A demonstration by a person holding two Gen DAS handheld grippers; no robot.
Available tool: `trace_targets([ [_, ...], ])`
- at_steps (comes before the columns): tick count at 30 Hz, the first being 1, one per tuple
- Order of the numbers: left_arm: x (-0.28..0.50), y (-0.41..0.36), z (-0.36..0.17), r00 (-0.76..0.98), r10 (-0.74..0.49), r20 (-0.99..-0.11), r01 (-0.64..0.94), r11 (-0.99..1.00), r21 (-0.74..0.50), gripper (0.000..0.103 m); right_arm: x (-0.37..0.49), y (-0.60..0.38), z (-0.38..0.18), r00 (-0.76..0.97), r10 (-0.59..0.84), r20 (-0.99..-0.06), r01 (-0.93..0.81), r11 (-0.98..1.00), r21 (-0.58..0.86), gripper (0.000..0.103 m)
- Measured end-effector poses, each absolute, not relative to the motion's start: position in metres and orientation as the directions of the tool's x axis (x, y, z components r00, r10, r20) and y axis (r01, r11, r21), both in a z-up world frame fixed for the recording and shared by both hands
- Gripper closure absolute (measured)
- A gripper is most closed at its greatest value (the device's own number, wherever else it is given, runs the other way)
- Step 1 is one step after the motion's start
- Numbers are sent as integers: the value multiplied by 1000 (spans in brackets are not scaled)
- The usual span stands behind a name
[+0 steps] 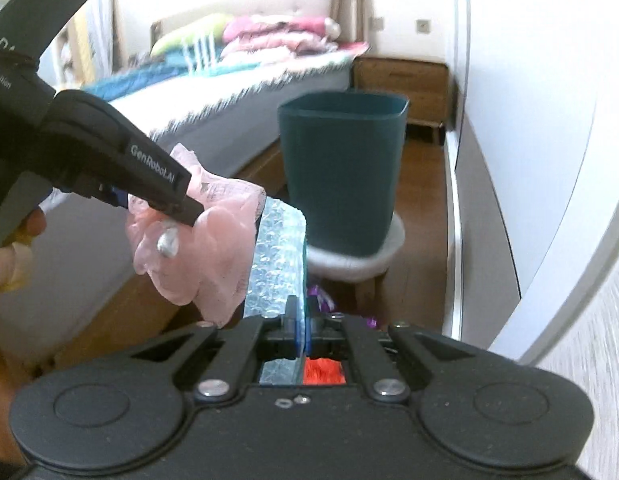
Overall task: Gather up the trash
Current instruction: 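Carry pouf and bubble wrap to the green wastebasket and open both tools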
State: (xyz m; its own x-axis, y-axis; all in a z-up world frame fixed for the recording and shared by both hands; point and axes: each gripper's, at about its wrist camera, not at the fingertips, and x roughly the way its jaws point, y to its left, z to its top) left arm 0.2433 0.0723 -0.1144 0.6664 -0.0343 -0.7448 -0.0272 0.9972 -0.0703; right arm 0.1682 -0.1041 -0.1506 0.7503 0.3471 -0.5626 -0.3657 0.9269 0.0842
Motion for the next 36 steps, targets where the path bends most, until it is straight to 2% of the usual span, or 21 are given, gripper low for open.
trace_targets([
  [7, 291, 86, -88, 730, -51, -682, 18, 998, -56, 72, 225, -113, -131, 831, 255, -495, -223, 967, 124, 101],
  [12, 333, 105, -73, 764, -79, -641, 35, 996, -81, 72, 270, -96, -104, 906, 139, -399, -142, 990, 21, 101],
  [15, 367, 113, -65, 781, -88, -619, 56, 996, -70, 72, 307, -90, -85, 913, 141, -383, -135, 990, 44, 101],
  [20, 422, 121, -49, 810, -117, -575, 81, 993, -87, 72, 365, -68, -64, 929, 90, -359, -106, 994, -24, 101],
  [27, 491, 128, -50, 820, -160, -549, 124, 987, -103, 72, 427, -33, -68, 922, 50, -385, -87, 993, -81, 102],
  [36, 567, 138, -95, 765, -236, -599, 152, 970, -188, 71, 492, -23, -107, 869, -6, -495, -28, 998, -61, 102],
])
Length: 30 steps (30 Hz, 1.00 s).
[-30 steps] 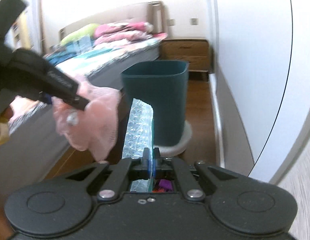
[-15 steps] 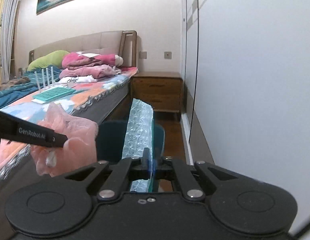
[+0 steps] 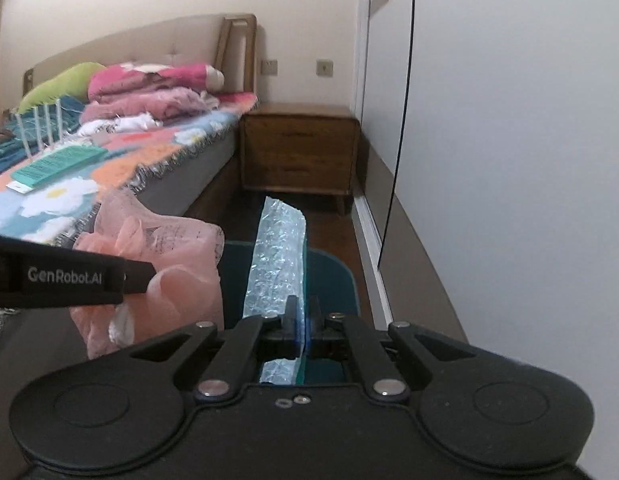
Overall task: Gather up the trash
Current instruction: 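Carry pouf and bubble wrap to the green wastebasket and open both tools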
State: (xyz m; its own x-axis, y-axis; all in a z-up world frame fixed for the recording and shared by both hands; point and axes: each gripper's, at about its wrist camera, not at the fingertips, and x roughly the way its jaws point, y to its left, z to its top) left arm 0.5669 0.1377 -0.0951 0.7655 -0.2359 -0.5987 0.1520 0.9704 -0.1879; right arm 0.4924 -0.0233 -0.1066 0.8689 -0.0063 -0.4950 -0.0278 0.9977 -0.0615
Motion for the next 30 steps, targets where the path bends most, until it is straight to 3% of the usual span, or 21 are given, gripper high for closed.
trace_targets([
  [6, 593, 129, -126, 729, -238, -641, 176, 971, -161, 71, 507, -18, -131, 828, -17, -561, -36, 996, -83, 100],
  [9, 596, 125, -133, 725, -242, -645, 181, 970, -160, 70, 506, -15, -137, 817, -24, -577, -46, 993, -106, 92],
  [12, 598, 122, -137, 716, -251, -651, 190, 968, -164, 58, 507, -17, -139, 804, -14, -594, -52, 994, -94, 87],
  [14, 598, 119, -138, 720, -249, -648, 196, 968, -154, 44, 509, -16, -140, 799, -11, -602, -54, 994, -90, 84],
  [16, 595, 116, -137, 731, -244, -637, 202, 969, -140, 39, 507, -17, -139, 801, -3, -599, -61, 994, -87, 81],
  [24, 571, 112, -124, 751, -240, -615, 204, 970, -129, 33, 482, -28, -120, 827, 39, -561, -86, 995, -58, 62],
  [30, 532, 103, -108, 779, -218, -588, 202, 975, -94, 33, 449, -42, -104, 842, 76, -534, -116, 992, -42, 56],
])
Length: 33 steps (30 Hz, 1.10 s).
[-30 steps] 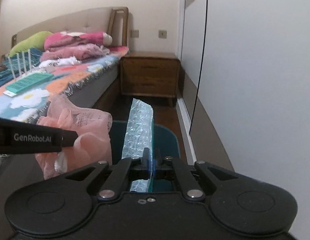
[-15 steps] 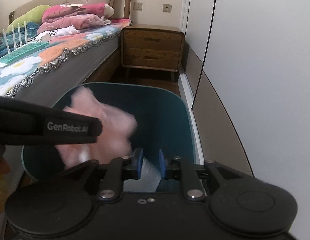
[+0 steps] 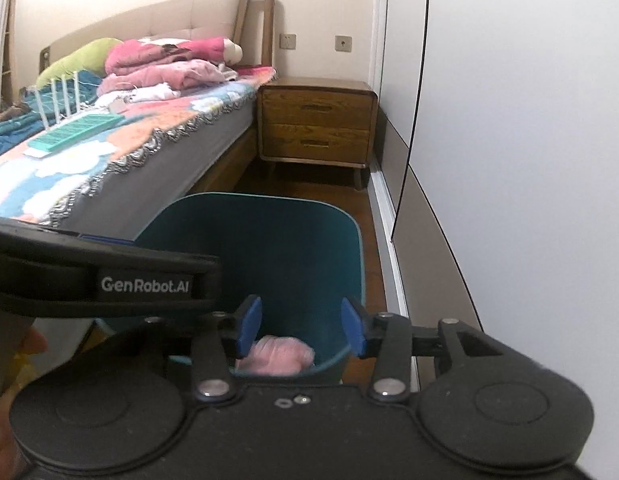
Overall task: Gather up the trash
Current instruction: 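Carry pouf and bubble wrap to the green wastebasket and open both tools, then move both tools back down to the trash pile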
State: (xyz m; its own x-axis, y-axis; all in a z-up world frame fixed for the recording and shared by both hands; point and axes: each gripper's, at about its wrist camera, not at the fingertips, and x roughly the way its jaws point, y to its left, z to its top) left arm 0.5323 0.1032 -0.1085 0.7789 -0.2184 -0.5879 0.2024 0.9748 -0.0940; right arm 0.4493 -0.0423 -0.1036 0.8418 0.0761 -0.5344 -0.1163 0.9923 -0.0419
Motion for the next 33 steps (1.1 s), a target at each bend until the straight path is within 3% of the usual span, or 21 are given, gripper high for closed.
trace_targets([
  [16, 411, 81, -95, 829, -168, -533, 181, 983, -28, 32, 345, -78, -95, 861, 170, -480, -185, 983, 16, 39],
  [22, 371, 81, -110, 839, -148, -524, 158, 987, -24, 24, 307, -94, -117, 873, 142, -466, -138, 990, 42, 32],
  [33, 316, 86, -172, 779, -185, -599, 171, 982, -80, 23, 247, -121, -183, 824, 81, -560, -70, 997, 41, 18],
])
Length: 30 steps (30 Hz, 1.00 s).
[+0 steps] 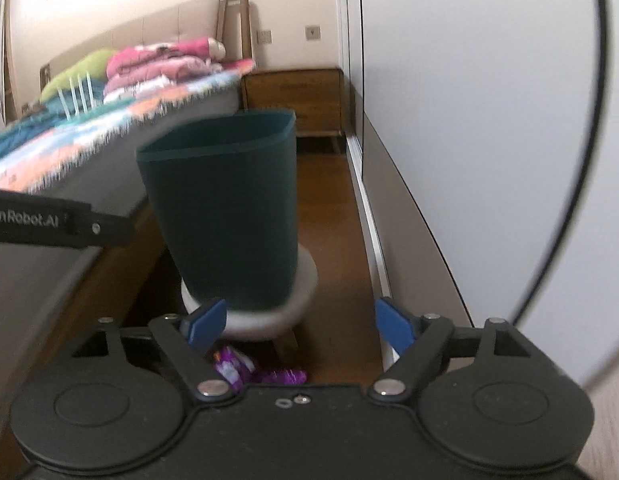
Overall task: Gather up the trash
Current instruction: 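Move both tools back down to the trash pile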
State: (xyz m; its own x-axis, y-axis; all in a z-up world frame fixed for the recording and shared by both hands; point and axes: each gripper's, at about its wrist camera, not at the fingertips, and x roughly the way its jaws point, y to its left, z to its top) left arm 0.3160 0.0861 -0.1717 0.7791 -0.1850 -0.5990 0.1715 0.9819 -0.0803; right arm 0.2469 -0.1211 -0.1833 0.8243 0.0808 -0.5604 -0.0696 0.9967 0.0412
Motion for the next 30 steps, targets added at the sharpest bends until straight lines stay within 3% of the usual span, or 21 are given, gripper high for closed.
trace_targets([
  [6, 290, 82, -221, 735, -192, -651, 192, 979, -72, 23, 210, -131, -224, 788, 109, -606, -116, 993, 26, 7],
  [12, 269, 76, -265, 695, -207, -689, 239, 970, -51, 23, 184, -139, -271, 729, 158, -666, -175, 984, 41, 6],
  [21, 248, 61, -342, 581, -287, -761, 370, 927, -67, 21, 150, -139, -358, 601, 123, -790, -234, 972, -26, 5],
  [27, 244, 49, -396, 530, -218, -820, 401, 916, 16, 20, 143, -149, -409, 490, 117, -864, -189, 982, 26, 5],
  [30, 250, 46, -428, 460, -208, -863, 402, 916, -6, 20, 144, -153, -430, 444, 110, -889, -158, 987, 43, 5],
])
